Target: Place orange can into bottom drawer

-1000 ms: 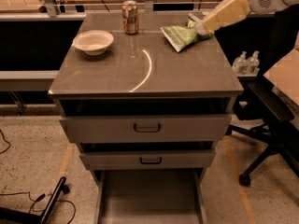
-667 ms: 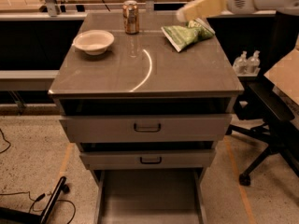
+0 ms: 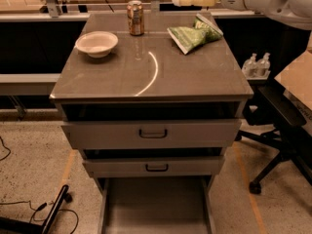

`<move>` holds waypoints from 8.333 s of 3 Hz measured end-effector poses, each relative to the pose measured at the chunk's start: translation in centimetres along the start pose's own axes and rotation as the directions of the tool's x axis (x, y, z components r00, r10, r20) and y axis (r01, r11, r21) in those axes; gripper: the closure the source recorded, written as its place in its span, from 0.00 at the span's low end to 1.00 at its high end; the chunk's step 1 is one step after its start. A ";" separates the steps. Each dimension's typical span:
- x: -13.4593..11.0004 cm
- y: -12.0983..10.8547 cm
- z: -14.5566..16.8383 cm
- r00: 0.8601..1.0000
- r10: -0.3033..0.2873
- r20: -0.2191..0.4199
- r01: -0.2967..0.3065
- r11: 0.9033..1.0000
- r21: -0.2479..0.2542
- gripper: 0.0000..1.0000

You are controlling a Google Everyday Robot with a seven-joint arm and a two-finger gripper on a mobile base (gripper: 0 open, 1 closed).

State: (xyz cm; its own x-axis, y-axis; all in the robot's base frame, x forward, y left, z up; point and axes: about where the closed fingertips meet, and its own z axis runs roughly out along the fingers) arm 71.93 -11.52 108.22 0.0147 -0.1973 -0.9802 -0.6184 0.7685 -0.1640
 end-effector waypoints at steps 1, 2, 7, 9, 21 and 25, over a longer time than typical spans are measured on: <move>0.1 0.2 0.0 1.000 0.000 -0.003 0.000 1.000 -0.006 0.00; 0.3 -0.2 2.0 1.000 -0.014 -0.004 0.014 1.000 -0.001 0.00; 7.2 -1.7 22.3 0.994 -0.023 -0.110 0.035 0.994 0.106 0.00; 7.6 0.1 28.4 0.998 0.010 -0.063 -0.004 0.996 0.089 0.00; 5.2 1.2 30.5 0.991 0.075 -0.111 -0.058 0.988 0.144 1.00; -3.6 3.7 6.7 0.997 0.065 0.046 -0.072 0.982 0.175 1.00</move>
Offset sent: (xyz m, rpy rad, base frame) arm 0.0439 0.0162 -0.0109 -0.0302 -0.0186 -0.0131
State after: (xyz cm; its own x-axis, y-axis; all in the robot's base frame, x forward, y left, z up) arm 74.83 -3.91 110.35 0.0110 -0.1186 -0.9929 -0.4708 0.8754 -0.1097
